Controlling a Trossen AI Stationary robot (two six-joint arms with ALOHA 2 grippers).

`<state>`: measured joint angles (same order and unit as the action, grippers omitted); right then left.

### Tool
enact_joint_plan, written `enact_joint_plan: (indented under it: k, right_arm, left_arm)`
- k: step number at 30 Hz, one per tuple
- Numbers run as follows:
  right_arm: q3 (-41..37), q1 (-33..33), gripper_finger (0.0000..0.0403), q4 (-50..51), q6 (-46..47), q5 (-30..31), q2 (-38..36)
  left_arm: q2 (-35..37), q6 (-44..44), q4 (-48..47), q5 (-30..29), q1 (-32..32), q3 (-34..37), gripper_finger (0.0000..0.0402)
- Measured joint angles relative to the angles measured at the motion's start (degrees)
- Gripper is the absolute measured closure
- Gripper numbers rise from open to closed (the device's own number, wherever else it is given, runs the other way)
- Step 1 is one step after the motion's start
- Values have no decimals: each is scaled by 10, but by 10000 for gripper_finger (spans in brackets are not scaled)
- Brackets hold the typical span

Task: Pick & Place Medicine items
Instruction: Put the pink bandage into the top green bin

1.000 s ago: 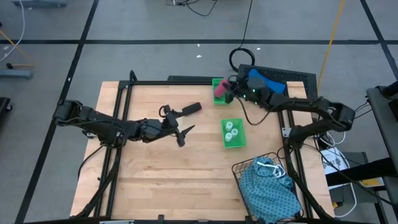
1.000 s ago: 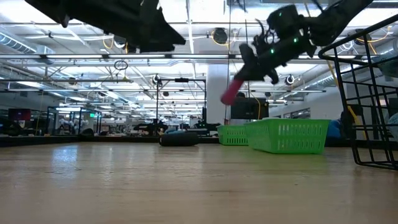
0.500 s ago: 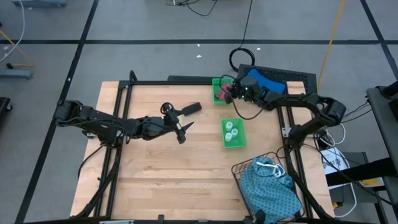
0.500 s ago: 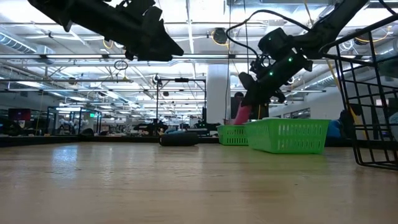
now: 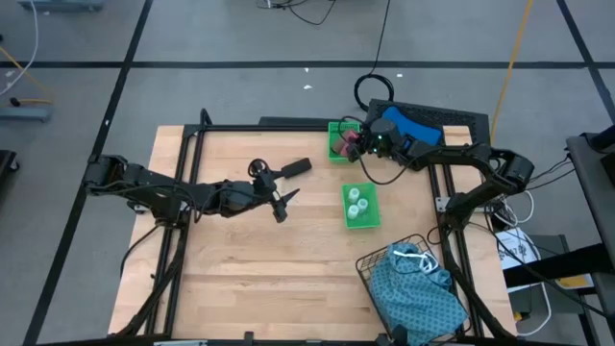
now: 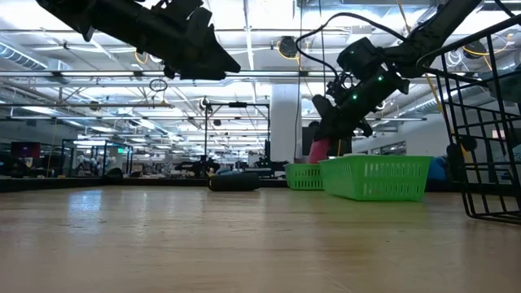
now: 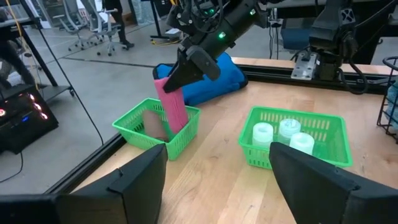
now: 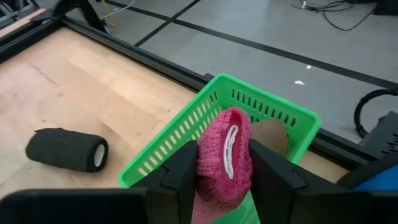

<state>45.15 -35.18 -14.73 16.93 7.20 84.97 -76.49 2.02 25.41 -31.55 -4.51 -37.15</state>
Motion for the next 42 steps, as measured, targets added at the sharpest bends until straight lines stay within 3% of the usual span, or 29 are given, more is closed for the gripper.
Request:
enact_joint_plan:
  k: [18, 32, 42]
  right_arm:
    - [0, 12, 199, -9, -31, -13, 0]
    - [1, 19, 210, -24, -57, -12, -4]
    - [150, 24, 242, 256, -88, 35, -5]
  left_arm:
    - [0, 3, -3, 0, 0, 0, 111]
    - [0, 9, -3, 1, 0, 0, 121]
    - [0, 12, -4, 0, 0, 0, 123]
